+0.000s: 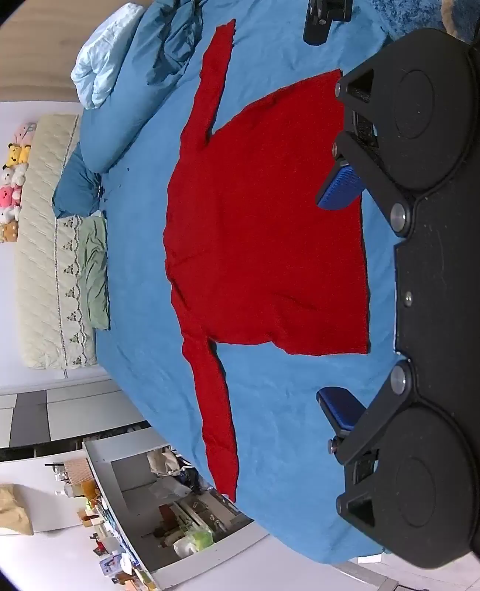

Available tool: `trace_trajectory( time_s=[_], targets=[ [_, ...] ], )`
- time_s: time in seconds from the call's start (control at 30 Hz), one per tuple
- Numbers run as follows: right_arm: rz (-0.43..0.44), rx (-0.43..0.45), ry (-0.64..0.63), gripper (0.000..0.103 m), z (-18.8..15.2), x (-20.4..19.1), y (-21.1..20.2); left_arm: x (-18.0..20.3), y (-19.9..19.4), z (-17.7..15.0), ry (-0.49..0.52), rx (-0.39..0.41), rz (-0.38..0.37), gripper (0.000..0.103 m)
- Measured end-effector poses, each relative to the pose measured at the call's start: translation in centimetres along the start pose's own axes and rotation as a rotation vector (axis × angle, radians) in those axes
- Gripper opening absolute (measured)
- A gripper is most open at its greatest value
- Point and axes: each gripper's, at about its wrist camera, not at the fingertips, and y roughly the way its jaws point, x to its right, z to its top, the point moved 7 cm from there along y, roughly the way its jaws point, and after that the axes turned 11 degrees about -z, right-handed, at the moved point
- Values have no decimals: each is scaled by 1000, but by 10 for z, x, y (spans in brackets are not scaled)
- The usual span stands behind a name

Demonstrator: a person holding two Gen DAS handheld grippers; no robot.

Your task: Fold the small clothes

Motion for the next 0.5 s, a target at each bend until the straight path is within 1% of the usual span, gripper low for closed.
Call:
trace_trajectory(
  time_s=[0.03, 0.07, 0.3, 0.43, 0.5],
  targets=[
    [0, -2, -1, 103, 0, 0, 0, -1, 0, 0, -1, -1, -2, 103],
    [1, -2, 0, 103, 0, 0, 0, 0, 1, 0, 20, -1, 24, 103],
    [0, 1, -4, 103, -1, -1, -2, 5, -2, 6, 21, 8, 18, 103],
    [3, -6, 3, 103, -1, 4, 1, 6, -8, 1, 22, 32, 5, 103],
    [4, -4, -1, 103, -3, -5, 0, 5, -9, 1, 18, 35, 1, 103]
  ],
)
